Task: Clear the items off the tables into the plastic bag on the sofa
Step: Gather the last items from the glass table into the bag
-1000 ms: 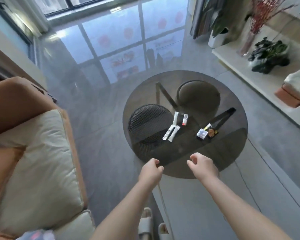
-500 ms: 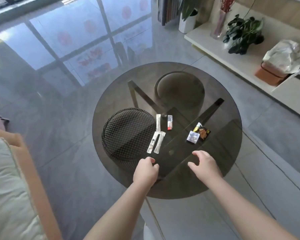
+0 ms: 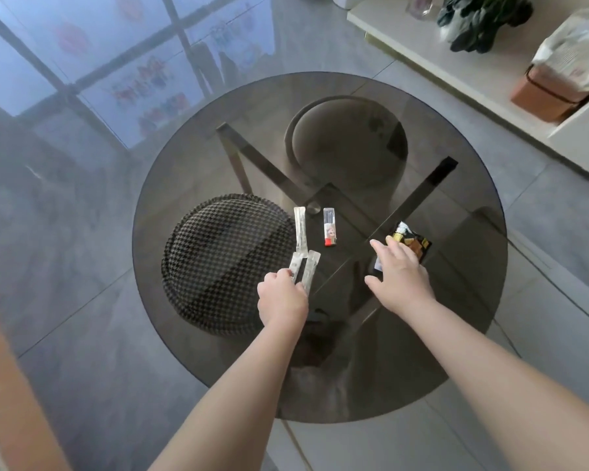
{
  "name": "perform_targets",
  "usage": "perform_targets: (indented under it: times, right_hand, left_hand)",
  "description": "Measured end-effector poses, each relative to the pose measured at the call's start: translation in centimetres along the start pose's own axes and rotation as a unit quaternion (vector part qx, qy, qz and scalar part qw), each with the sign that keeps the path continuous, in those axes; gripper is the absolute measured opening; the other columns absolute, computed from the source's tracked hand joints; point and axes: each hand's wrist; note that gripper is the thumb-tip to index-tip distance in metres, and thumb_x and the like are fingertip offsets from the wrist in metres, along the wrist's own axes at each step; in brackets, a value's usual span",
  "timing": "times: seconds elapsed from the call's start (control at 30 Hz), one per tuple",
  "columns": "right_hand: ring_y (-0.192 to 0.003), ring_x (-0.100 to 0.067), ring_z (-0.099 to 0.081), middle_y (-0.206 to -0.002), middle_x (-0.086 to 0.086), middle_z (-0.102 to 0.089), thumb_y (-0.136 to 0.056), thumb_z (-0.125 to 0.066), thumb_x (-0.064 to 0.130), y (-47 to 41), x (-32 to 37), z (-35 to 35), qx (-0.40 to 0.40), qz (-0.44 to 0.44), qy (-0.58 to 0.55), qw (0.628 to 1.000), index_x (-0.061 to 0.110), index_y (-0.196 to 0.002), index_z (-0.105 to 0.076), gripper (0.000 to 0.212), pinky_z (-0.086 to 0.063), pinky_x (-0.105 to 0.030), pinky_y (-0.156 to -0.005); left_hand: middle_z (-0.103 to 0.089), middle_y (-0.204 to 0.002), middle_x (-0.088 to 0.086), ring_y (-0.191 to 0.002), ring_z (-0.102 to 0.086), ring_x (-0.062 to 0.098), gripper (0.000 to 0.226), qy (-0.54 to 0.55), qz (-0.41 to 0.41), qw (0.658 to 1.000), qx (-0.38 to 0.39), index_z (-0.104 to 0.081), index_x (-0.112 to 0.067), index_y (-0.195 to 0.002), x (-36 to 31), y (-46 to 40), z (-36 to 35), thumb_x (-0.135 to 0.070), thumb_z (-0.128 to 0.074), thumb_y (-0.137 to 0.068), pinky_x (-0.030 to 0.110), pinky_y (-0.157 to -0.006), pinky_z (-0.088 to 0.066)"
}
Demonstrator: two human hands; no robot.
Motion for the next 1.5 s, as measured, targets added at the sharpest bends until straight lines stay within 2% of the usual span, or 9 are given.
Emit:
perform_targets:
  times: [0.23, 0.4, 0.6, 0.83, 0.97, 1.1, 1.23, 1.37, 1.5]
  right_hand:
    - [-0.126, -0.025, -0.039, -0.139, 0.001, -0.045, -0.091, -0.055, 0.021, -1.2, -0.3, -2.4, -0.045, -0.069, -0.011, 0.997, 0.025, -0.142, -0.032, 0.056, -0.039, -0.038, -0.099]
    - [-0.120, -0.019, -0.040, -0.129, 0.004, -0.053, -0.089, -0.061, 0.027, -0.6, -0.4, -3.6, -0.053, -0.042, -0.004, 0.998, 0.026, -0.129, -0.049, 0.042, -0.045, -0.029, -0.089]
    - [-0.122, -0.021, -0.040, -0.128, -0.002, -0.051, -0.091, -0.059, 0.031, -1.3, -0.4, -2.3, 0.007, -0.073, -0.001, 0.997, 0.019, -0.133, -0.044, 0.046, -0.048, -0.033, -0.088]
    - [-0.119, -0.021, -0.041, -0.123, -0.002, -0.052, -0.090, -0.060, 0.032, -1.4, -0.1, -2.6, 0.011, -0.070, 0.037, 0.997, 0.019, -0.127, -0.047, 0.041, -0.049, -0.030, -0.080]
    - [-0.118, -0.020, -0.043, -0.121, -0.001, -0.054, -0.090, -0.059, 0.034, -1.4, -0.3, -2.5, 0.004, -0.063, 0.040, 0.997, 0.019, -0.126, -0.048, 0.041, -0.051, -0.029, -0.080]
    - [-0.118, -0.019, -0.044, -0.122, -0.001, -0.054, -0.090, -0.059, 0.035, -1.5, -0.4, -2.0, 0.010, -0.065, 0.020, 0.998, 0.019, -0.128, -0.048, 0.042, -0.051, -0.031, -0.084]
    - [-0.120, -0.019, -0.044, -0.125, -0.001, -0.055, -0.090, -0.060, 0.036, -1.4, -0.7, -1.9, 0.010, -0.065, 0.007, 0.998, 0.019, -0.130, -0.048, 0.045, -0.051, -0.031, -0.087]
    - [-0.120, -0.019, -0.043, -0.126, -0.001, -0.054, -0.090, -0.059, 0.036, -1.7, -1.0, -1.9, 0.020, -0.069, -0.011, 0.997, 0.019, -0.131, -0.046, 0.046, -0.050, -0.031, -0.087]
    - [-0.121, -0.020, -0.042, -0.127, -0.001, -0.053, -0.091, -0.058, 0.037, -2.0, -1.3, -1.8, 0.035, -0.075, -0.024, 0.996, 0.019, -0.131, -0.046, 0.045, -0.049, -0.031, -0.087]
  left_hand:
    - [-0.049, -0.124, 0.007, -0.115, -0.043, 0.026, 0.032, -0.060, -0.002, 0.998, -0.016, -0.052, -0.016, -0.122, 0.4, -2.3, -2.1, -0.024, -0.051, -0.091, 0.038, -0.090, -0.043]
    - [-0.053, -0.123, 0.007, -0.113, -0.052, 0.026, 0.039, -0.039, 0.027, 0.999, -0.006, -0.045, -0.015, -0.127, 0.4, -2.8, -2.4, -0.025, -0.055, -0.091, 0.038, -0.089, -0.044]
    - [-0.045, -0.114, 0.012, -0.073, -0.045, 0.020, 0.014, 0.083, 0.047, 0.995, -0.016, -0.049, -0.007, -0.103, -0.3, -2.0, -1.7, -0.015, -0.044, -0.094, 0.033, -0.071, -0.039]
    - [-0.048, -0.115, 0.005, -0.105, -0.057, 0.026, 0.041, -0.009, 0.037, 0.999, 0.027, -0.044, -0.013, -0.112, -1.2, -2.5, -3.2, -0.035, -0.067, -0.085, 0.036, -0.079, -0.045]
    - [-0.056, -0.109, 0.002, -0.099, -0.059, 0.023, 0.026, -0.040, 0.006, 0.999, 0.013, -0.050, -0.014, -0.104, -0.9, -2.7, -3.6, -0.032, -0.059, -0.088, 0.033, -0.073, -0.042]
    - [-0.061, -0.099, 0.007, -0.087, -0.058, 0.024, 0.019, 0.061, -0.022, 0.997, -0.030, -0.055, -0.009, -0.094, -2.1, -3.2, -2.4, -0.026, -0.048, -0.090, 0.037, -0.076, -0.048]
    - [-0.048, -0.104, 0.007, -0.076, -0.048, 0.018, 0.014, 0.131, -0.010, 0.990, -0.059, -0.047, -0.008, -0.099, -4.4, -5.9, -1.0, -0.022, -0.044, -0.095, 0.033, -0.067, -0.039]
    - [-0.042, -0.115, 0.013, -0.082, -0.050, 0.027, 0.027, 0.071, 0.029, 0.993, -0.090, -0.042, -0.002, -0.115, -5.8, -8.2, -0.9, -0.022, -0.040, -0.097, 0.034, -0.068, -0.035]
    - [-0.040, -0.124, 0.013, -0.099, -0.059, 0.034, 0.053, 0.007, 0.036, 0.998, -0.052, -0.036, -0.007, -0.123, -5.8, -9.5, -1.5, -0.041, -0.059, -0.090, 0.036, -0.071, -0.042]
Point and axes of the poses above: each hand's wrist, its own y-axis away from the middle knuckle, its own z-axis out of the back of the hand, x = y × z
